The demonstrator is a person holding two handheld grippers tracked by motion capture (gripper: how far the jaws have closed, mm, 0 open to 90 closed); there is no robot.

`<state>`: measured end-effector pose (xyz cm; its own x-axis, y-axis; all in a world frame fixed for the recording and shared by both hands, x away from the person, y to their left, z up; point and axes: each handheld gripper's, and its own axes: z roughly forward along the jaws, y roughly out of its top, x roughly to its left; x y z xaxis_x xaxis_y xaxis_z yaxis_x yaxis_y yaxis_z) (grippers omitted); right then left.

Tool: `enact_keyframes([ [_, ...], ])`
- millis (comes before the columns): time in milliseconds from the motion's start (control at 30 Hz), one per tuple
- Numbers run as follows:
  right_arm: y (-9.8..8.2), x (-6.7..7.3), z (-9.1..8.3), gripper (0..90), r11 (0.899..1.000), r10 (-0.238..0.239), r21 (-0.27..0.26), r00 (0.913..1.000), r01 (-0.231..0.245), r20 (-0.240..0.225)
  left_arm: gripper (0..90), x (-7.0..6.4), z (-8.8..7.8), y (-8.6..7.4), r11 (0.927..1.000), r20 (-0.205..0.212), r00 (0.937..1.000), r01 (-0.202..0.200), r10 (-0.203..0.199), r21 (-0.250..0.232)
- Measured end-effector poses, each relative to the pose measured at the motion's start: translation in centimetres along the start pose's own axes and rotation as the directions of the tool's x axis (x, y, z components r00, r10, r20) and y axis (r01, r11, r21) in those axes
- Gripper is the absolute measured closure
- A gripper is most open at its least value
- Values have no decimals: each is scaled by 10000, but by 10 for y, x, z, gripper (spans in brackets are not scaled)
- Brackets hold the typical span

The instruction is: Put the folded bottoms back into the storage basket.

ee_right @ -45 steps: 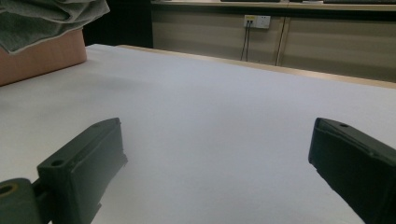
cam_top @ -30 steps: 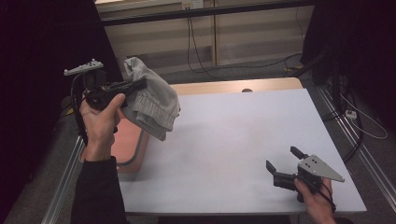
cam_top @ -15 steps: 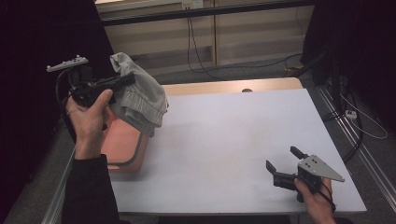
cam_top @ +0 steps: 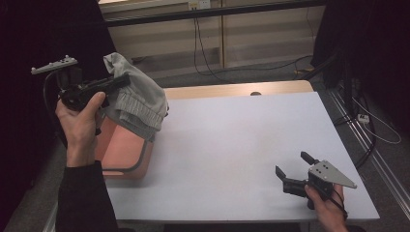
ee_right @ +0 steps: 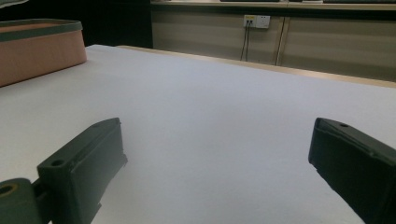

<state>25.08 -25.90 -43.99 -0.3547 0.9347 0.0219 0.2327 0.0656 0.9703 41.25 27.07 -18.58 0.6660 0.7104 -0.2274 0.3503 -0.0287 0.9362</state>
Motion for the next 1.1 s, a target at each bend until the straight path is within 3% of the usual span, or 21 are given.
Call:
enact_keyframes([
  [500, 0, 0, 0, 31, 10000, 13, 14, 10000, -13, -7, 817, 18, -20, -6, 9997, -378, 9990, 221, -222, -56],
  [1100, 0, 0, 1, 31, 10000, 2, 29, 10000, -2, 16, 816, 43, -37, -27, 9986, -705, 9961, 533, -527, 69],
])
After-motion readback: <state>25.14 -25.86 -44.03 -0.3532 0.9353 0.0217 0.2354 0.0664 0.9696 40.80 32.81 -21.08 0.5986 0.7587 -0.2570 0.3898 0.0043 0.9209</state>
